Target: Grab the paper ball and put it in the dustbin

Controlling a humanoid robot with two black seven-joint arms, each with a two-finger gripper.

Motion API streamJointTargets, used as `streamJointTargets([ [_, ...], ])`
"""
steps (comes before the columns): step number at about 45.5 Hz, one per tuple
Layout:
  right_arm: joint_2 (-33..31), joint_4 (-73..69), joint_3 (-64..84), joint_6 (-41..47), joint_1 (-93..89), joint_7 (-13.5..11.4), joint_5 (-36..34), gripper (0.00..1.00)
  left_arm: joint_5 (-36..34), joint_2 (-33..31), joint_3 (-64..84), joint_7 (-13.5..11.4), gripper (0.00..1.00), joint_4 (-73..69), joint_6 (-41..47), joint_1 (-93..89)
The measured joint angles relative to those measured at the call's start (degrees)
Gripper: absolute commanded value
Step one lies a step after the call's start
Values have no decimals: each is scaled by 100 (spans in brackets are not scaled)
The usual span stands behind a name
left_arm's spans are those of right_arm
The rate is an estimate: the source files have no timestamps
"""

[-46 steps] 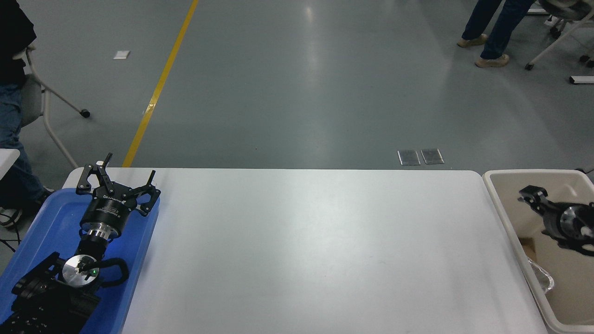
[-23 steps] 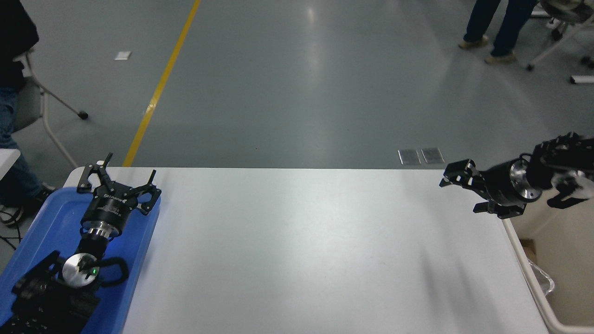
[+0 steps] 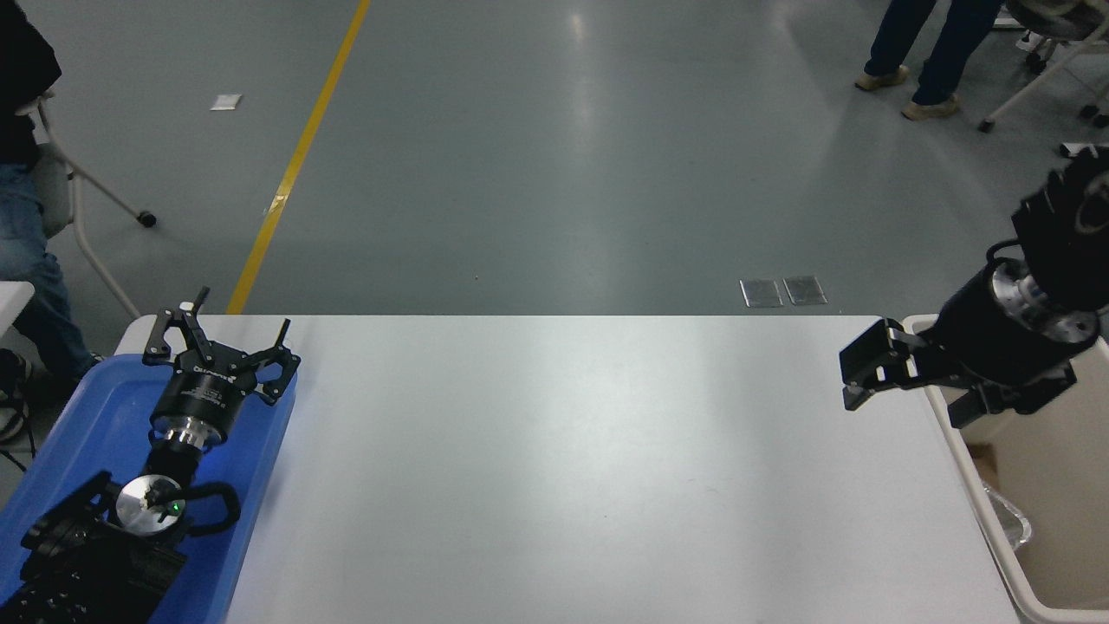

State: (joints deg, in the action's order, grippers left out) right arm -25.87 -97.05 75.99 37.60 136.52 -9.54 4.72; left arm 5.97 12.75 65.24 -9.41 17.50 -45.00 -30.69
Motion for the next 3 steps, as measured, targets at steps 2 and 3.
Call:
streamJointTargets([
  [2,52,-64,58,68,133,-95,-70,100,0,0,1,0,99,0,0,0],
  [3,70,-85,74,88,178,-124,-91,100,0,0,1,0,99,0,0,0],
])
